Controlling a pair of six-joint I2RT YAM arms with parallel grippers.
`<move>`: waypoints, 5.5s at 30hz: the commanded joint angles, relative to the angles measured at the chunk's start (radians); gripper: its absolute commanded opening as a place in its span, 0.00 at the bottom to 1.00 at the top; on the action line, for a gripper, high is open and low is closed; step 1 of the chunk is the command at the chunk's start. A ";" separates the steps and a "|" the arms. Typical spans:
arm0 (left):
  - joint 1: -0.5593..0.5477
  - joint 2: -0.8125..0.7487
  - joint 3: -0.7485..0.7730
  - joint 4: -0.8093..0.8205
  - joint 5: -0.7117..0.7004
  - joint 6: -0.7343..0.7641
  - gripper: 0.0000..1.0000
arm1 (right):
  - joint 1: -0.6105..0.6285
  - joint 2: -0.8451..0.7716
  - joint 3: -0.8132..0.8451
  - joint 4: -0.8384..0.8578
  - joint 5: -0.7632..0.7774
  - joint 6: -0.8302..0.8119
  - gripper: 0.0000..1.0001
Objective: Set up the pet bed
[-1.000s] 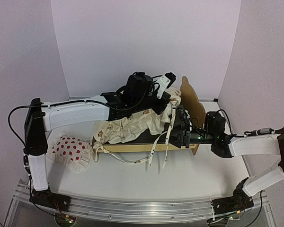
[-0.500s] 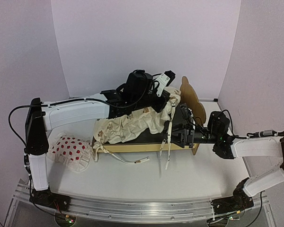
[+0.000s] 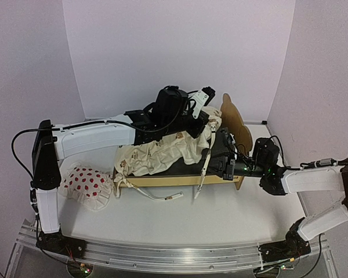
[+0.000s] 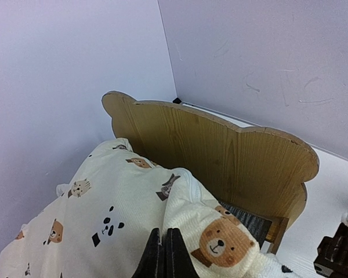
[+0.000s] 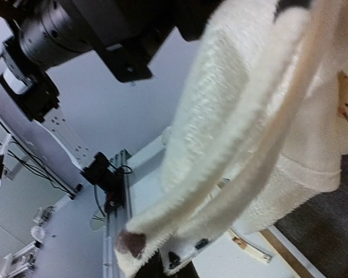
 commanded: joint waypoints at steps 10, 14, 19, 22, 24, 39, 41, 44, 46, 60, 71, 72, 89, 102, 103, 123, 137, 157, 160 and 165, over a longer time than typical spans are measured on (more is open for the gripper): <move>0.009 -0.086 -0.047 0.066 0.072 -0.007 0.00 | 0.003 -0.040 0.237 -0.573 0.274 -0.396 0.00; 0.009 -0.090 -0.070 0.067 0.076 -0.008 0.00 | 0.004 -0.043 0.282 -0.650 0.340 -0.460 0.00; 0.010 -0.097 -0.090 0.100 0.076 -0.010 0.00 | 0.004 -0.044 0.344 -0.704 0.394 -0.538 0.00; 0.009 -0.102 -0.099 0.106 0.074 -0.011 0.00 | 0.003 -0.051 0.379 -0.725 0.434 -0.574 0.00; 0.009 -0.105 -0.103 0.107 0.073 -0.009 0.00 | 0.003 -0.055 0.407 -0.743 0.461 -0.606 0.00; 0.009 -0.111 -0.114 0.127 0.008 -0.019 0.00 | 0.003 -0.024 0.482 -0.786 0.550 -0.777 0.00; 0.009 -0.111 -0.116 0.128 0.004 -0.019 0.00 | 0.003 -0.026 0.487 -0.787 0.561 -0.797 0.00; 0.009 -0.112 -0.114 0.123 0.003 -0.018 0.00 | 0.003 -0.045 0.494 -0.786 0.605 -0.824 0.00; 0.009 -0.114 -0.115 0.122 0.002 -0.018 0.00 | 0.003 -0.049 0.501 -0.791 0.597 -0.824 0.00; 0.009 -0.114 -0.123 0.127 -0.010 -0.012 0.00 | 0.003 -0.032 0.545 -0.831 0.582 -0.837 0.00; 0.009 -0.122 -0.136 0.147 -0.029 -0.016 0.00 | 0.003 0.000 0.557 -0.868 0.616 -0.858 0.00; 0.009 -0.121 -0.135 0.146 -0.028 -0.016 0.00 | 0.003 0.005 0.551 -0.867 0.623 -0.858 0.00; 0.009 -0.114 -0.148 0.149 -0.010 -0.023 0.00 | 0.003 -0.051 0.380 -0.852 0.639 -0.741 0.00; 0.010 -0.102 -0.151 0.139 0.010 -0.039 0.00 | 0.003 0.012 0.310 -0.837 0.751 -0.647 0.02; 0.010 -0.100 -0.151 0.139 0.012 -0.040 0.00 | 0.003 0.020 0.306 -0.838 0.764 -0.631 0.03; 0.009 0.009 -0.115 0.138 0.043 -0.073 0.00 | 0.003 -0.206 0.244 -1.181 0.778 -0.315 0.66; 0.009 0.026 -0.095 0.134 0.046 -0.068 0.00 | 0.053 -0.377 -0.130 -0.919 0.787 -0.093 0.61; 0.008 0.034 -0.076 0.121 0.049 -0.073 0.00 | 0.134 0.142 -0.335 0.119 1.023 -0.074 0.62; 0.009 0.035 -0.075 0.117 0.048 -0.070 0.00 | 0.134 0.221 -0.322 0.188 1.026 -0.078 0.62; 0.008 0.037 -0.076 0.117 0.051 -0.069 0.00 | 0.135 0.334 -0.319 0.323 1.041 -0.075 0.61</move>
